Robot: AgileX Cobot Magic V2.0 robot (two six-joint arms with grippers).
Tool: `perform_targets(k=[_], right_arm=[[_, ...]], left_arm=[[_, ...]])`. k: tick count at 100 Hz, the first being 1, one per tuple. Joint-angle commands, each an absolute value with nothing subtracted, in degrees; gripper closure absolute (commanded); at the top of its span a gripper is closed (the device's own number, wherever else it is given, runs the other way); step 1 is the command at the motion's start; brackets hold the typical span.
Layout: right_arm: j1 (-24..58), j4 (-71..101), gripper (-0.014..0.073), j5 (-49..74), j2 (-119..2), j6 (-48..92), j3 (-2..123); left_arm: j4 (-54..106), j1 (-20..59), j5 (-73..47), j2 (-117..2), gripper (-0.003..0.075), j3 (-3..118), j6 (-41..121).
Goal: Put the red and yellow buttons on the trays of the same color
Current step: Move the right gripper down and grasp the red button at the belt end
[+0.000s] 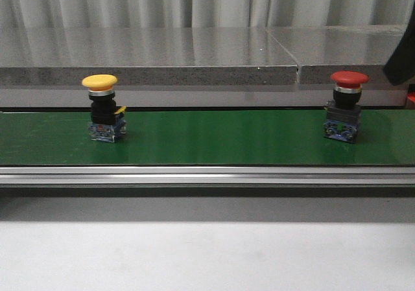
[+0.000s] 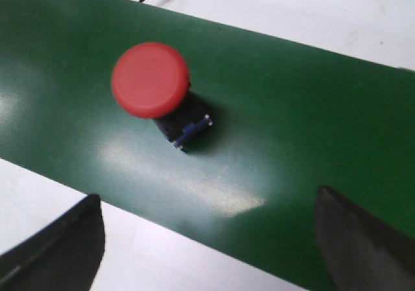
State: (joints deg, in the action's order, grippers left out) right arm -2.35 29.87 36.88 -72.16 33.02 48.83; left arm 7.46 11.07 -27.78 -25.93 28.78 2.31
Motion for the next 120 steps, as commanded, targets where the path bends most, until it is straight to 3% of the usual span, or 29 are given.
perform_targets(k=[1, 45, 54, 69, 76, 97, 120], right_arm=[[-0.8, 31.7, -0.0052, 32.2, -73.3, 34.6, 51.6], [0.0, 31.7, -0.0048, 28.5, -85.2, 36.1, 58.4], [0.0, 31.7, 0.0026, 28.6, -85.9, 36.1, 58.4], [-0.1, 31.7, 0.0296, 30.9, -85.7, 36.0, 58.4], [-0.1, 31.7, 0.037, 32.1, -85.6, 35.9, 58.5], [-2.6, 31.7, 0.0382, 35.7, -85.5, 33.6, 63.0], [-12.3, 31.7, 0.0382, 40.3, -85.5, 33.1, 71.6]], left_arm=[[8.2, 11.6, -23.9, -26.2, 0.0739, 30.3, 2.2], [8.2, 11.6, -23.9, -26.2, 0.0739, 30.3, 2.2], [8.2, 11.6, -23.9, -26.2, 0.0739, 30.3, 2.2], [8.2, 11.6, -23.9, -26.2, 0.0739, 30.3, 2.2], [8.2, 11.6, -23.9, -26.2, 0.0739, 30.3, 2.2], [8.2, 11.6, -23.9, -26.2, 0.0739, 30.3, 2.2], [8.2, 11.6, -23.9, -26.2, 0.0739, 30.3, 2.2]])
